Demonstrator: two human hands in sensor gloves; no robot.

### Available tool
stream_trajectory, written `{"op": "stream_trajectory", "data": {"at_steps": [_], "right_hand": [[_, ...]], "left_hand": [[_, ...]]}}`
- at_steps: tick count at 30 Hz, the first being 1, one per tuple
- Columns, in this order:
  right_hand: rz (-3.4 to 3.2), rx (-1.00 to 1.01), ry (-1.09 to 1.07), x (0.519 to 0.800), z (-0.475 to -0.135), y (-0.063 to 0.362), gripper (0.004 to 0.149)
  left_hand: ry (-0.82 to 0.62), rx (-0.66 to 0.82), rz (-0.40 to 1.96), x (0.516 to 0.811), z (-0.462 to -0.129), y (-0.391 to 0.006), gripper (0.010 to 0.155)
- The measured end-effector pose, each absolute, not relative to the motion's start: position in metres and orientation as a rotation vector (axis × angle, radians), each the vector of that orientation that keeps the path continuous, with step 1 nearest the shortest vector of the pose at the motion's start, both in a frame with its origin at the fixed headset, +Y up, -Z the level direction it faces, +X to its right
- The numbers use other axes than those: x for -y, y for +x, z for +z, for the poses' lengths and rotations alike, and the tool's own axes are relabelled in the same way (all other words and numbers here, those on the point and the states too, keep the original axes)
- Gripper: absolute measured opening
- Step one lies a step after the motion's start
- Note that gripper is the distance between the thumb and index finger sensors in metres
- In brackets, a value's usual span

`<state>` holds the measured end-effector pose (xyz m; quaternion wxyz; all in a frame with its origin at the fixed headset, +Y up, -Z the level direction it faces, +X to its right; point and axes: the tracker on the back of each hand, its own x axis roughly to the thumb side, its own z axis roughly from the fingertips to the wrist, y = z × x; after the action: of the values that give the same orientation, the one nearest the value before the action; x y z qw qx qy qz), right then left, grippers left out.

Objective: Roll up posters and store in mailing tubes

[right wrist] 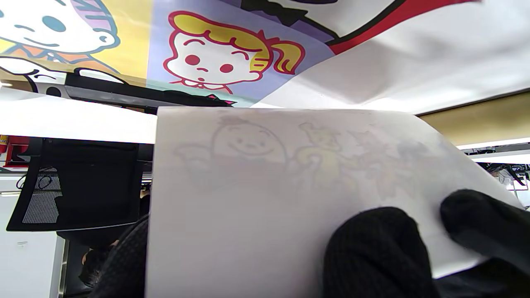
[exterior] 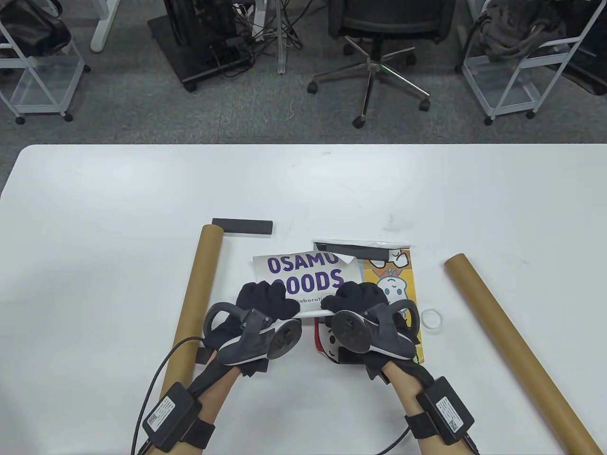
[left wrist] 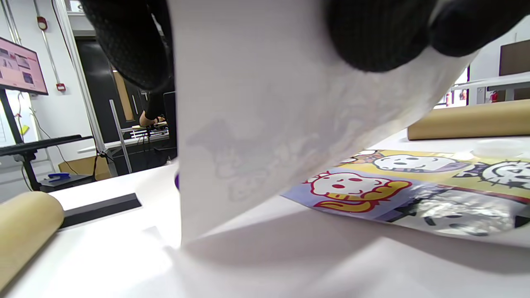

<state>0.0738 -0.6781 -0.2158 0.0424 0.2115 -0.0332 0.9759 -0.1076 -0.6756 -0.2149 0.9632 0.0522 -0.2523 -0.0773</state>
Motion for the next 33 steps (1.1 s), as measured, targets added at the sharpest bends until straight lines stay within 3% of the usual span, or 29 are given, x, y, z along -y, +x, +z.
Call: {"op": "stream_trajectory", "data": {"at_steps": [7, 10, 13, 19, 23, 27, 33], "right_hand": [[2.98, 0.086, 0.679, 0.679, -0.216, 0.073, 0.046], [2.962, 0.113, 0.667, 0.677, -0.218, 0.074, 0.055], [2.936, 0.151, 0.646, 0.675, -0.22, 0.076, 0.056], [2.911, 0.101, 0.656, 0.673, -0.221, 0.077, 0.05], [2.97, 0.082, 0.679, 0.672, -0.218, 0.073, 0.057], [2.971, 0.12, 0.666, 0.673, -0.218, 0.073, 0.046], [2.98, 0.149, 0.642, 0.676, -0.217, 0.075, 0.045]], "left_hand": [[0.129, 0.514, -0.172, 0.674, -0.213, -0.105, 0.053], [0.189, 0.508, -0.177, 0.669, -0.212, -0.106, 0.06], [0.235, 0.506, -0.15, 0.664, -0.21, -0.11, 0.052], [0.177, 0.503, -0.123, 0.668, -0.212, -0.109, 0.049], [0.189, 0.509, -0.129, 0.665, -0.212, -0.108, 0.046], [0.186, 0.516, -0.136, 0.667, -0.211, -0.107, 0.04], [0.177, 0.507, -0.158, 0.668, -0.211, -0.105, 0.043]]}}
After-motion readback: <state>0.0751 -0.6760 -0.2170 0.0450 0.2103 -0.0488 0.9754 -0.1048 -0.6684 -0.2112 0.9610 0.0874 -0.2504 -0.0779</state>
